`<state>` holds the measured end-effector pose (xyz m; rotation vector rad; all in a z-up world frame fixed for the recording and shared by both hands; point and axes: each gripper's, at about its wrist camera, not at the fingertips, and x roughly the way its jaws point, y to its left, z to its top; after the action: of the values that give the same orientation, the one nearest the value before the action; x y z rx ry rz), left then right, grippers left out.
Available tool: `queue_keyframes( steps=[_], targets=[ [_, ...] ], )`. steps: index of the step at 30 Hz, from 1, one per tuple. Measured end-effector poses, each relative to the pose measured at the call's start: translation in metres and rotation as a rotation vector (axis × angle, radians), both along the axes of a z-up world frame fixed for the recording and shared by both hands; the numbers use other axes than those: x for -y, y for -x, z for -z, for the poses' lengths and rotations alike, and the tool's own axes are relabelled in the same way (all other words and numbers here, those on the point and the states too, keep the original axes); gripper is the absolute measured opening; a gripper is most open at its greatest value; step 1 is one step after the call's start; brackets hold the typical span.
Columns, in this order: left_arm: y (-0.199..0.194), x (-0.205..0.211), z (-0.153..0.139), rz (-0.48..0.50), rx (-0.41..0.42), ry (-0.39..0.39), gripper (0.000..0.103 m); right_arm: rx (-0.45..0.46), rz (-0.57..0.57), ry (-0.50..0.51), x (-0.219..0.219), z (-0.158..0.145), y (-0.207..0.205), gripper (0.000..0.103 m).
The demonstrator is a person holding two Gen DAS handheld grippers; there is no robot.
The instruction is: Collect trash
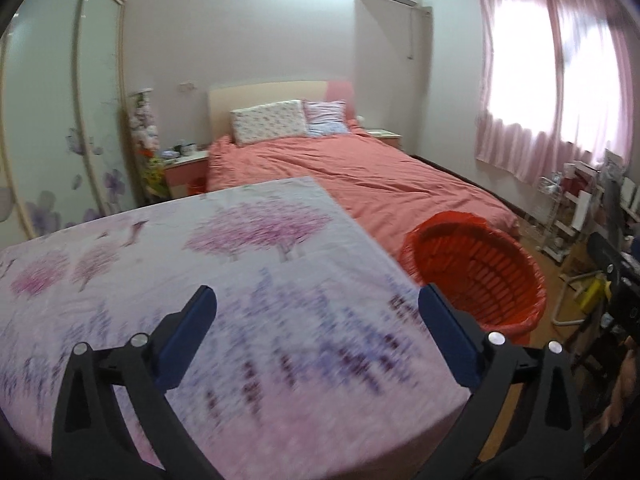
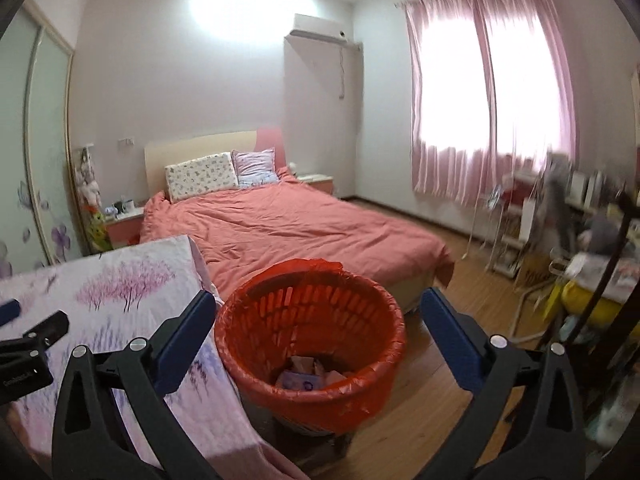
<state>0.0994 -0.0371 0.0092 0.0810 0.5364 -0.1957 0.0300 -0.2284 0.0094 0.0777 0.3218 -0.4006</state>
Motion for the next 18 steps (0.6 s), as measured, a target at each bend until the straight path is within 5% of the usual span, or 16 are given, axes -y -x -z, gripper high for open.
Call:
queue_keyframes(
  steps=[18],
  targets=[
    [0.092,-0.053,0.014,-0.186,0.042,0.022,0.099,-0.033,0.012,-0.035,-0.032,0.015,0.038,0.101]
  ],
)
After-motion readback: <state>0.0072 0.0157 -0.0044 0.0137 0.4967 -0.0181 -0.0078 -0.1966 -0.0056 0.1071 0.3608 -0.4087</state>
